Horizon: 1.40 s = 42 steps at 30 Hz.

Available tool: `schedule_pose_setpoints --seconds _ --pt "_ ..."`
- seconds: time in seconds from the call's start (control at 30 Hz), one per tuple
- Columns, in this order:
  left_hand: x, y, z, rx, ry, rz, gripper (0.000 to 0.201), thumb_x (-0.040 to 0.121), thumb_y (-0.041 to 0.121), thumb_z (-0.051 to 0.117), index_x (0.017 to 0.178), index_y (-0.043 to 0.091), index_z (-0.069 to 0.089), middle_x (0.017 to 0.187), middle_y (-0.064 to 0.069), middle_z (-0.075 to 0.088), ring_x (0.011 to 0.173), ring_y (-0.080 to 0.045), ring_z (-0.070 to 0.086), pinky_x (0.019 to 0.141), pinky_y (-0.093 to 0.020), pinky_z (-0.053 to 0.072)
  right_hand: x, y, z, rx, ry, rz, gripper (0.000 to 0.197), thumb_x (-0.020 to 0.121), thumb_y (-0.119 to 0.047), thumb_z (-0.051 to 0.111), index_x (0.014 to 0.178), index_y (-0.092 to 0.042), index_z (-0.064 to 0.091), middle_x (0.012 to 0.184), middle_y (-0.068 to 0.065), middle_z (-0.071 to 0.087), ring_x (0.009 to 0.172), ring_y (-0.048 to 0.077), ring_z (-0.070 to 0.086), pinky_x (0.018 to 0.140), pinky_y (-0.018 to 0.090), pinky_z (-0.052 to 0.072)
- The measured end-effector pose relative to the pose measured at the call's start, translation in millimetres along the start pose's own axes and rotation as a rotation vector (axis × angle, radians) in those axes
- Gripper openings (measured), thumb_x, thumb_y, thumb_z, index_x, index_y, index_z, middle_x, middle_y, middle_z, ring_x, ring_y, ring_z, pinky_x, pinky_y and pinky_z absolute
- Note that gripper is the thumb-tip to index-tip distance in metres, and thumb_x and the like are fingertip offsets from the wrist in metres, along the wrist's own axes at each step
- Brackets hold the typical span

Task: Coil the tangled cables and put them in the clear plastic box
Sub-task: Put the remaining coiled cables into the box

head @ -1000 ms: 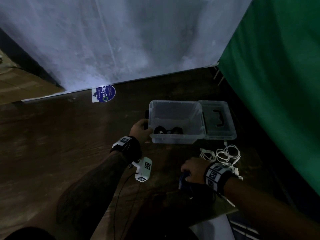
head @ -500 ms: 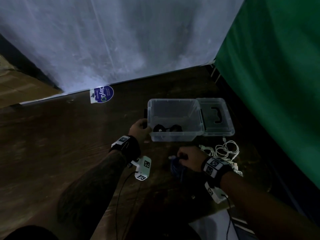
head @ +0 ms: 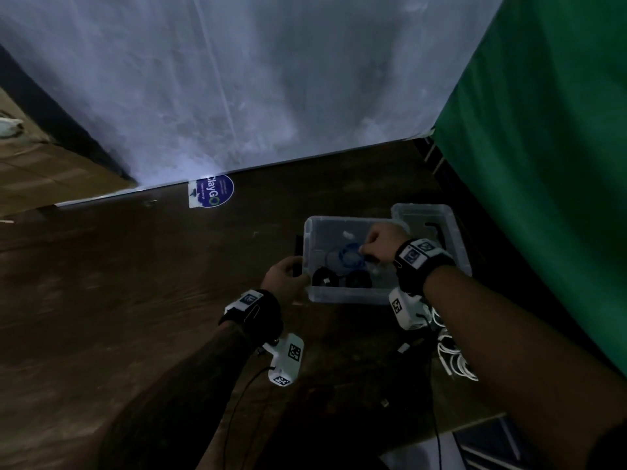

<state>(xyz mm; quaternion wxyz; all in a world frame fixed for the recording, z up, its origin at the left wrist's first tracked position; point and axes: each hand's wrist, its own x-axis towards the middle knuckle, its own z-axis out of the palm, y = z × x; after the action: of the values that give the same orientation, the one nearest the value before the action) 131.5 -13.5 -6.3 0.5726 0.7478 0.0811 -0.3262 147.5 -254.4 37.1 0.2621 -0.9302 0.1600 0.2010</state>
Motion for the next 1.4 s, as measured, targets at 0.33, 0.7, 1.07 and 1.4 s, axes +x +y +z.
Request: schedule_pose_setpoints --seconds 0.33,0.7,1.07,1.4 --pt "-3 -6 7 0.075 -0.023 0.033 0.042 0.091 0.01 0.06 0.131 0.021 0.053 0.116 -0.002 0.055 0.077 -0.018 0.067 0.055 -0.027 0.058 20 0 26 -0.066 -0.073 -0.008 0.023 0.09 -0.031 0.064 0.078 -0.012 0.068 0.08 0.009 0.068 0.077 0.024 0.065 0.073 0.034 0.053" --pt "14 8 0 0.117 0.092 0.069 0.033 0.091 0.015 0.061 0.124 0.014 0.059 0.113 -0.012 0.064 0.082 -0.027 0.07 0.066 -0.039 0.061 -96 81 1 0.215 -0.187 -0.081 0.021 0.089 -0.021 0.068 0.074 -0.008 0.074 0.061 -0.001 0.069 0.051 0.008 0.06 0.048 0.016 0.045" --pt "17 12 6 0.069 0.143 0.037 0.023 0.092 0.015 0.06 0.115 0.014 0.06 0.103 -0.011 0.065 0.078 -0.024 0.068 0.059 -0.032 0.057 -124 162 99 -0.412 -0.487 0.253 0.04 0.079 -0.052 0.07 0.061 -0.02 0.054 0.062 -0.006 0.052 0.058 0.011 0.051 0.071 0.027 0.05" --pt "12 13 6 0.073 0.127 0.064 0.022 0.093 0.011 0.058 0.112 0.022 0.061 0.104 -0.006 0.064 0.08 -0.023 0.068 0.06 -0.032 0.058 -131 122 69 -0.063 -0.34 0.021 0.021 0.081 -0.031 0.075 0.087 -0.012 0.069 0.076 -0.003 0.066 0.065 0.01 0.06 0.054 0.018 0.044"
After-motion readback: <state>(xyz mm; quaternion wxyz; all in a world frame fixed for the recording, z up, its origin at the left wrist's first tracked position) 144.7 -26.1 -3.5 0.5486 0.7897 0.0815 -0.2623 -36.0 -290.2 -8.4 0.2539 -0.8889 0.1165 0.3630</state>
